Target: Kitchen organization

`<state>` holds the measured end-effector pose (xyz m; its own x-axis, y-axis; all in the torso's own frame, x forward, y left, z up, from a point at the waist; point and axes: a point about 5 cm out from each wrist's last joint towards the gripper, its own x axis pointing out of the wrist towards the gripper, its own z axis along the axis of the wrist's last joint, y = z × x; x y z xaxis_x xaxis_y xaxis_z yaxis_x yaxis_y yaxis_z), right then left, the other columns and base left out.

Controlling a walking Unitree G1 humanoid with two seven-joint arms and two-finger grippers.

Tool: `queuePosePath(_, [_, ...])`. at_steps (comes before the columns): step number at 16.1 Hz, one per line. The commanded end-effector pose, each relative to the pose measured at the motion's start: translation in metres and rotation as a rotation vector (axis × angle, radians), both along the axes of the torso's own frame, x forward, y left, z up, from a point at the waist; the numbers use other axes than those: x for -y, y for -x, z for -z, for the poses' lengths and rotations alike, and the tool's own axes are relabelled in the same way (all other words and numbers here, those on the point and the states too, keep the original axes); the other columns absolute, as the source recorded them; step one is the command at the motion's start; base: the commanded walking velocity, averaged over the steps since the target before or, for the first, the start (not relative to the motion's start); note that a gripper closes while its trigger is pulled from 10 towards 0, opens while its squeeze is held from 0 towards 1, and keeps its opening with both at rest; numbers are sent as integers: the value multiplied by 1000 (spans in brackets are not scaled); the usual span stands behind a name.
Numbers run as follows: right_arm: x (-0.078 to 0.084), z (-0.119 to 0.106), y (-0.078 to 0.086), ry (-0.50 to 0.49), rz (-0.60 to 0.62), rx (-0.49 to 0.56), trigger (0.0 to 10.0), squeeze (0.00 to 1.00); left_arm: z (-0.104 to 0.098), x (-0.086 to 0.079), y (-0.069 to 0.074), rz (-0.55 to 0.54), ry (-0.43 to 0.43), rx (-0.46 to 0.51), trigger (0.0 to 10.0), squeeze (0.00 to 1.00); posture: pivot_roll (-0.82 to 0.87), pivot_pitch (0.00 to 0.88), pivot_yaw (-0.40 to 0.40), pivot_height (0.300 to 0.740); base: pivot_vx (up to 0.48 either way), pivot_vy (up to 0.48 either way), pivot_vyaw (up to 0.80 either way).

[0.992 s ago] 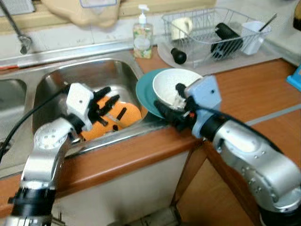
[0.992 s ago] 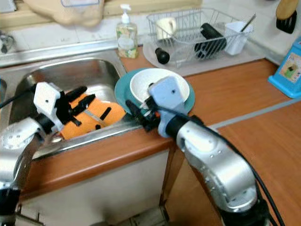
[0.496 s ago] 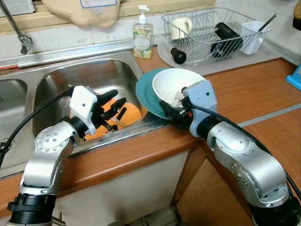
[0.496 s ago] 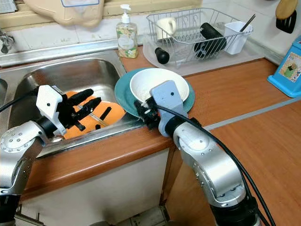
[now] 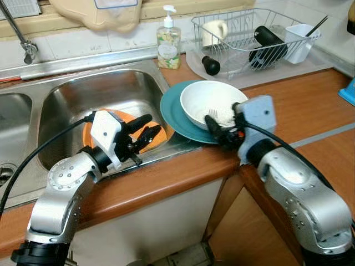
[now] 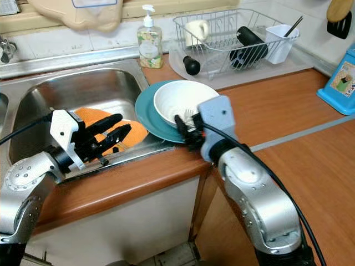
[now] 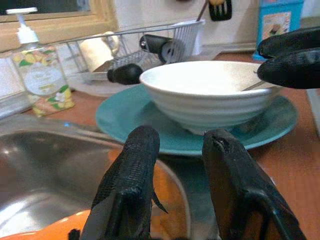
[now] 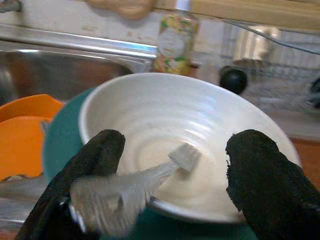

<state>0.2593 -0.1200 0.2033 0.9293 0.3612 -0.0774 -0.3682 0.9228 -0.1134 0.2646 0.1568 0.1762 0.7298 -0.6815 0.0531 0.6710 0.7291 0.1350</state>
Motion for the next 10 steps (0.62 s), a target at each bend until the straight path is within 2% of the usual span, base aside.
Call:
queuePosePath(1, [4,-6,3,-15,19,20,10000,0,-2,5,4,29,6,1,10000,0,-134,0,58,740,0,0,0])
queuePosePath(7, [17,-1,6,-37,82,-10,10000,0,-2,13,7,50,17,4,10000,0,-140,0,60,740,0,0,0])
queuePosePath(8, [19,0,6,-36,85,-20,6314,0,-4,15,6,54,18,7,10000,0,-141,0,60,740,0,0,0])
queuePosePath(9, [21,2,6,-33,85,-32,3882,0,-5,16,6,60,21,10,10000,0,-140,0,60,740,0,0,0])
queuePosePath(10, [21,3,6,-42,86,-39,2118,0,-6,17,6,64,23,12,10000,0,-139,0,58,740,0,0,0])
